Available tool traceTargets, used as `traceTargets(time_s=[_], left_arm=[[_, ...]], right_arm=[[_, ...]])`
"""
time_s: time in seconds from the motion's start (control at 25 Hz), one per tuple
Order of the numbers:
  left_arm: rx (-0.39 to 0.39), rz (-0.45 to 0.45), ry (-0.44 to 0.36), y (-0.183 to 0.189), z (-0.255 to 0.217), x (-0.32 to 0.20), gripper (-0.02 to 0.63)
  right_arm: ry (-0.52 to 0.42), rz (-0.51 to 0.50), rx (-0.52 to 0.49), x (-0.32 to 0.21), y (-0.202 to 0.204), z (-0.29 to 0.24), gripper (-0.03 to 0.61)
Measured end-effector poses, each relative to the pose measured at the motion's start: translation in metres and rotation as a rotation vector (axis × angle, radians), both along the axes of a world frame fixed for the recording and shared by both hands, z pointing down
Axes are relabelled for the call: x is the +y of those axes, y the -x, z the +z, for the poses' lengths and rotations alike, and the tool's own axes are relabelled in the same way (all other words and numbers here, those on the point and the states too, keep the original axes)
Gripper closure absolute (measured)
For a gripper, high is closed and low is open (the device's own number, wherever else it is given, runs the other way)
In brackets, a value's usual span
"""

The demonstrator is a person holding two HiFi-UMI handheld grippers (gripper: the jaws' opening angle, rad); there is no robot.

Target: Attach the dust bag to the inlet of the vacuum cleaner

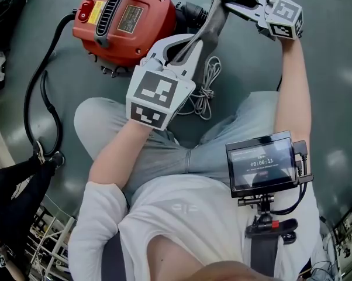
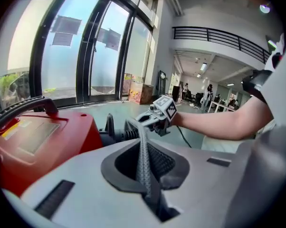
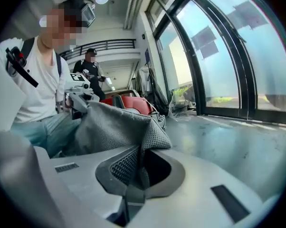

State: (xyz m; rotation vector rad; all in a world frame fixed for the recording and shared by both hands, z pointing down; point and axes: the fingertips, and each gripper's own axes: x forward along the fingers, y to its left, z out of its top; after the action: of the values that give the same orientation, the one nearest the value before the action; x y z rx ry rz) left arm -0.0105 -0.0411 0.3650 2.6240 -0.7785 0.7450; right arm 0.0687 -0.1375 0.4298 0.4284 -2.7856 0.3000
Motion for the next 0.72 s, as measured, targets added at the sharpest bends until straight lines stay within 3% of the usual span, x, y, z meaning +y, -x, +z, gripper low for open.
traceTargets(time_s=[0.08,0.2,0.28,0.32,0.44,0.52,0.64,0.72], left_arm=[[0.055,-0.024,0.067,0.000,0.003,0.000,0.595],[0.048,-0.029,0.184,-0.003,0.031,0.016,0.595],[-0.017,-0.006,0.146,-0.003,0.039,0.018,0.595],[-0.043,0.005,0.096,-0.001,0.033,0.015,0.595],[-0.007,0.017,-0.001,0.003,-0.002,0.002,0.595],[0.064,0.004,0.072,0.003,-0.003,0.000,0.595],[0.104,-0.007,0.246,-0.003,0.025,0.014,0.595],[0.051,0.011,0.224,-0.005,0.034,0.022,0.595]], right_arm=[[0.032,-0.026,0.026,0.006,0.003,0.011,0.555],[-0.075,-0.001,-0.021,-0.004,0.010,-0.023,0.555],[-0.139,0.028,-0.069,-0.010,0.010,-0.049,0.555],[-0.141,0.035,-0.046,-0.011,0.009,-0.046,0.555],[-0.010,-0.005,0.035,0.003,0.001,0.000,0.555],[0.040,-0.025,0.040,0.009,0.003,0.014,0.555],[-0.060,0.015,0.038,-0.002,0.010,-0.010,0.555],[-0.119,0.053,0.003,-0.009,0.014,-0.031,0.555]])
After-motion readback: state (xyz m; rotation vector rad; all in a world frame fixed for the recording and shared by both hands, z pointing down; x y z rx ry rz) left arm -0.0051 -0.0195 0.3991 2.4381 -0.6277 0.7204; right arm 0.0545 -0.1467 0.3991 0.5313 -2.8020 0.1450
